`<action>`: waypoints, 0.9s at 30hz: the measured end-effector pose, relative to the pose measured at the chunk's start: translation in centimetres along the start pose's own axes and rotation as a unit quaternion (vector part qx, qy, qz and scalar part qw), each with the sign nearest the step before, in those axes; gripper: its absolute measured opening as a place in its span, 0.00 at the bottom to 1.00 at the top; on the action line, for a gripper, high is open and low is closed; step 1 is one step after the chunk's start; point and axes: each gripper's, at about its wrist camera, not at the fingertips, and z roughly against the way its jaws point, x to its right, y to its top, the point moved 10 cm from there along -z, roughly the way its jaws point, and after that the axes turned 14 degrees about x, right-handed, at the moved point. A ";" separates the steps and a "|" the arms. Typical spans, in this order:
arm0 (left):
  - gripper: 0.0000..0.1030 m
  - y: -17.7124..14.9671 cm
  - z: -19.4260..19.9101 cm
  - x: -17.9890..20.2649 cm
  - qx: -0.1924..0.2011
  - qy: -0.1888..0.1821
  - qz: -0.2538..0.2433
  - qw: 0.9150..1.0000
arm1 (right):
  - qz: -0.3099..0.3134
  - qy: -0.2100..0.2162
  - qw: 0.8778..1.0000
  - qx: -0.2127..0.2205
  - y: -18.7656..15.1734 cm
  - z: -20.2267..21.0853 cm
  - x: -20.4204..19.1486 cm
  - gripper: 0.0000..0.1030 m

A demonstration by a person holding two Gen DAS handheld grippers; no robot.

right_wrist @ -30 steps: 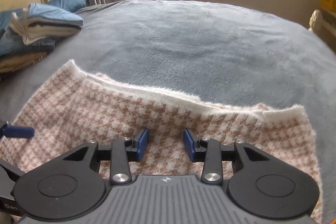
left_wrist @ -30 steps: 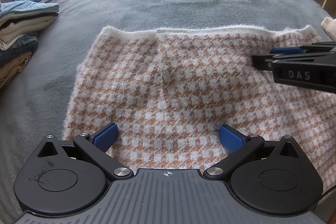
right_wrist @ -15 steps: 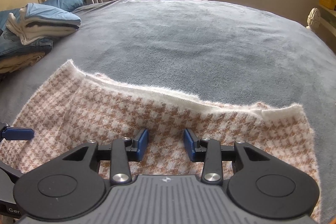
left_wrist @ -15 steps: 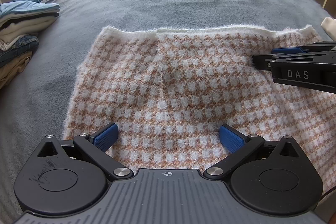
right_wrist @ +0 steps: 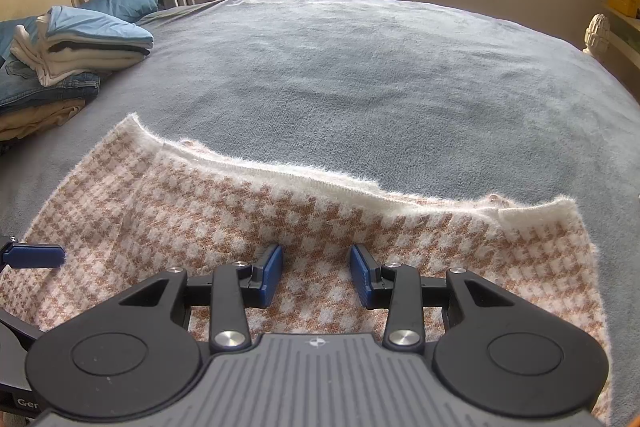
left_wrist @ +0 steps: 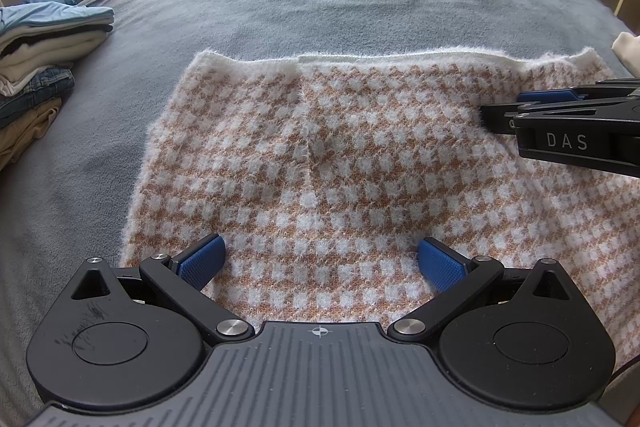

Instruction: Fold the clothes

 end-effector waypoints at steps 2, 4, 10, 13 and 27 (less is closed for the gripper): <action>1.00 0.0 0.0 0.0 0.000 0.000 0.000 1.000 | 0.000 0.000 1.000 0.000 0.0 0.0 0.0 0.39; 1.00 0.0 0.0 0.0 0.000 0.000 0.000 1.000 | 0.000 0.000 1.000 0.000 0.0 0.0 0.0 0.39; 1.00 0.0 -0.1 0.0 0.000 0.000 0.000 1.000 | 0.001 0.000 1.000 0.000 0.1 0.0 0.0 0.39; 1.00 0.0 -0.1 0.0 0.000 0.000 0.000 1.000 | 0.001 0.000 1.000 0.000 0.1 -0.1 0.0 0.39; 1.00 0.1 -0.1 0.1 0.000 0.000 0.000 1.000 | 0.001 -0.002 1.000 -0.002 0.0 0.0 0.0 0.39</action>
